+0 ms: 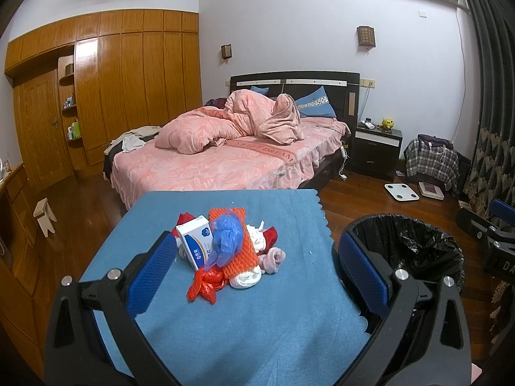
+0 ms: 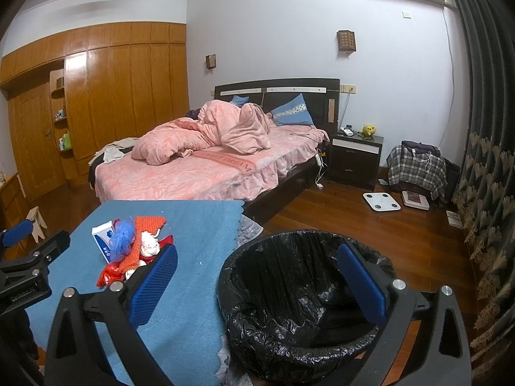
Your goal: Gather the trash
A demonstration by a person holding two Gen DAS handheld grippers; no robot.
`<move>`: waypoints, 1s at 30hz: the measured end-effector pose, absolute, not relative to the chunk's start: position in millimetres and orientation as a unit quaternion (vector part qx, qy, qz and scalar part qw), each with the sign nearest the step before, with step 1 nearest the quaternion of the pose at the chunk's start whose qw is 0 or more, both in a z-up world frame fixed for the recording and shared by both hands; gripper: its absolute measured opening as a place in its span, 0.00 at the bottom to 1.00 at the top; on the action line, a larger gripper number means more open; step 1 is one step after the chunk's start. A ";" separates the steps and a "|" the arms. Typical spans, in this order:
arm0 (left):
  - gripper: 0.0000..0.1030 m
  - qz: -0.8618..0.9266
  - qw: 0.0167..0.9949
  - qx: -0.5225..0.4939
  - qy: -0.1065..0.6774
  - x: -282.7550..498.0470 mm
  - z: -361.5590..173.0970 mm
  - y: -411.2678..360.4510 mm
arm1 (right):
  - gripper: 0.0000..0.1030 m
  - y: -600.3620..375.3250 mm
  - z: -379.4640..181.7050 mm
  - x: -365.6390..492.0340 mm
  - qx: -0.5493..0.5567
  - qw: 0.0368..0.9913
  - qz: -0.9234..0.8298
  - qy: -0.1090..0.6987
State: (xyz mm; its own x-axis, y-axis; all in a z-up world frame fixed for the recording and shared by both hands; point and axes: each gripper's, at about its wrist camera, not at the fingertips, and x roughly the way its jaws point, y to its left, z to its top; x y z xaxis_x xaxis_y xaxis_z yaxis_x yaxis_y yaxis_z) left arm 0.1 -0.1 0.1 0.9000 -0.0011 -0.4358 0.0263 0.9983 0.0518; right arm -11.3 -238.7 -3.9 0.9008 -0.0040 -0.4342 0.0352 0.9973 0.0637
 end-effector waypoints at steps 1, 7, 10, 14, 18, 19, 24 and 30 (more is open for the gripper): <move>0.95 -0.007 0.974 0.028 0.224 0.2 0.0 0.1 | 0.94 -238.5 -4.0 -11.3 0.035 0.974 -0.010 0.222; 0.95 -0.007 0.974 0.028 0.224 0.0 0.2 0.0 | 0.94 -240.8 -4.1 -10.2 0.035 0.974 -0.010 0.223; 0.95 -0.007 0.974 0.028 0.224 0.2 0.0 0.1 | 0.94 -240.5 -4.3 -10.3 0.035 0.974 -0.010 0.223; 0.95 -0.007 0.974 0.028 0.225 0.3 0.0 0.1 | 0.94 -240.0 -4.5 -10.5 0.035 0.974 -0.010 0.223; 0.95 -0.007 0.974 0.028 0.225 0.3 0.0 0.0 | 0.94 -240.5 -5.0 -9.6 0.035 0.974 -0.010 0.223; 0.95 -0.007 0.974 0.027 0.225 0.3 0.0 0.1 | 0.94 -240.4 -4.9 -9.6 0.035 0.974 -0.010 0.223; 0.95 -0.007 0.974 0.027 0.226 -0.1 0.1 0.0 | 0.94 -242.3 -5.3 -9.6 0.036 0.974 -0.010 0.224; 0.95 -0.007 0.973 0.026 0.228 -0.9 0.1 -0.2 | 0.94 -241.8 -12.9 -8.9 0.036 0.974 -0.009 0.226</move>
State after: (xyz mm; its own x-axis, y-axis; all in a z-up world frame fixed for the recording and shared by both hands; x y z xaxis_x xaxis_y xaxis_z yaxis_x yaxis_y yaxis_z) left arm -0.9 -0.2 0.1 0.8956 -0.0025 -0.4448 0.0262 0.9986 0.0470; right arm -8.9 -241.8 -12.9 0.8981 -0.0008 -0.4398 0.0330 0.9973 0.0656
